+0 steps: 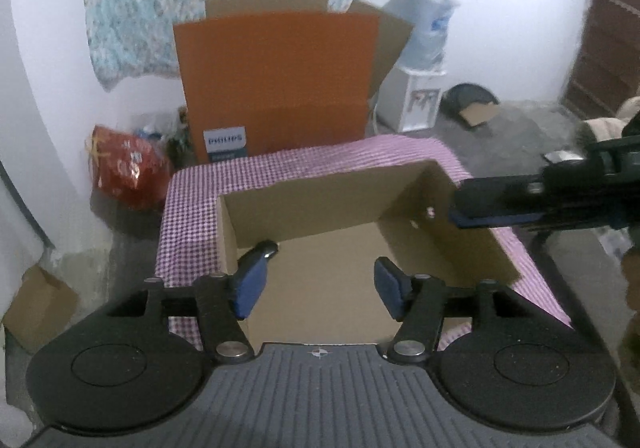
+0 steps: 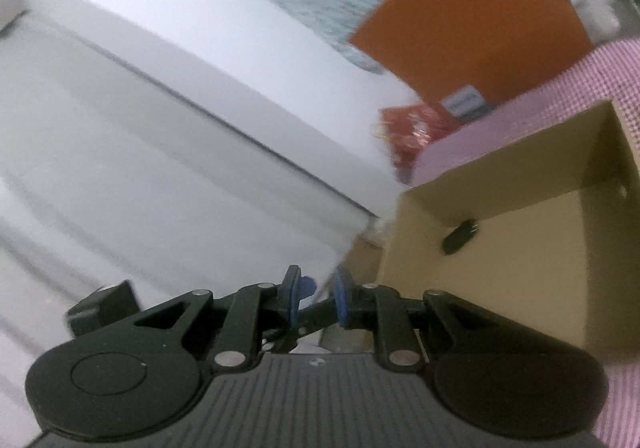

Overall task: Organize rigid objects
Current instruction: 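Grasp the white pill bottle with the right gripper, then lower the white pill bottle into the box and open the right gripper, then grasp the black cylinder with the right gripper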

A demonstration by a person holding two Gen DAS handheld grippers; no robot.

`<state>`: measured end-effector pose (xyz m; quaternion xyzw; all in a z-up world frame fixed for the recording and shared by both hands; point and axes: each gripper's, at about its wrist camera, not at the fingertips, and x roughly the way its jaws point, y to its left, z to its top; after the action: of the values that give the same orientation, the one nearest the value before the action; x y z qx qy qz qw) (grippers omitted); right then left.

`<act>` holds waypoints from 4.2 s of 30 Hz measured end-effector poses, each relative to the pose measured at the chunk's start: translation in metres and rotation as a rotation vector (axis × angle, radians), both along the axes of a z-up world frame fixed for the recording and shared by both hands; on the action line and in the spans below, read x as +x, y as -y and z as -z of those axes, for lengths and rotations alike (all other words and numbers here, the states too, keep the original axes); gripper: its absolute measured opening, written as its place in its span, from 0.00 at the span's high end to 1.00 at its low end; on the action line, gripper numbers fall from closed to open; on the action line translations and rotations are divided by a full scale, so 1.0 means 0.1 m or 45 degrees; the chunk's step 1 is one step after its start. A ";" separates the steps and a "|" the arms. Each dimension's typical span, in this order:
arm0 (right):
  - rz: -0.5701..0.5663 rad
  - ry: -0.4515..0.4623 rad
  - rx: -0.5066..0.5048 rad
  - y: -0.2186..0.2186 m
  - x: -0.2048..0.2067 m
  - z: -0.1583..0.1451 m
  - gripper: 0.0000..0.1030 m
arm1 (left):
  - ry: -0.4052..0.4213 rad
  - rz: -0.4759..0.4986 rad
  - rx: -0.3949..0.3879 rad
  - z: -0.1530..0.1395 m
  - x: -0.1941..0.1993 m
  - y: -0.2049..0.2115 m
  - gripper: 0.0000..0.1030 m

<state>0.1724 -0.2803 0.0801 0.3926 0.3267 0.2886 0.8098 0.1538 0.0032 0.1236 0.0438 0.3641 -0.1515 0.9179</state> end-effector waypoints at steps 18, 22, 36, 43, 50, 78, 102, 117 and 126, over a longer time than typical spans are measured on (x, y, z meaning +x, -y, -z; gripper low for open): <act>-0.012 -0.052 -0.351 -0.96 -0.47 0.50 0.53 | 0.071 -0.187 0.183 0.98 -0.57 -0.13 0.32; -0.020 -0.135 -0.397 -1.21 -0.21 0.72 0.53 | 0.025 -0.206 0.136 1.15 -0.38 -0.22 0.33; -0.026 -0.221 -0.494 -1.49 0.00 1.01 0.61 | -0.032 -0.159 0.022 1.38 -0.12 -0.40 0.48; -0.056 -0.203 -0.483 -1.53 -0.06 0.95 0.70 | -0.010 -0.203 0.029 1.30 -0.24 -0.43 0.49; -0.083 -0.098 -0.480 -1.63 -0.17 0.66 0.70 | 0.080 -0.247 0.036 0.97 -0.47 -0.46 0.50; 0.124 -0.009 -0.476 -0.66 0.76 -0.01 0.70 | 0.081 -0.060 -0.003 0.38 0.81 0.28 0.50; 0.144 -0.274 -0.420 -0.12 1.84 1.14 0.69 | -0.212 -0.071 0.151 1.22 1.79 0.72 0.49; 0.172 -0.117 -0.399 -0.07 1.39 0.52 0.65 | -0.124 -0.045 0.127 0.74 1.31 0.66 0.25; 0.217 0.125 -0.264 0.16 0.07 -0.09 0.58 | 0.040 -0.040 -0.039 0.15 0.34 0.23 0.03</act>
<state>0.1797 -0.2963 0.0896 0.3185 0.2803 0.2023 0.8826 0.1882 -0.0198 0.1083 0.0263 0.3478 -0.1418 0.9264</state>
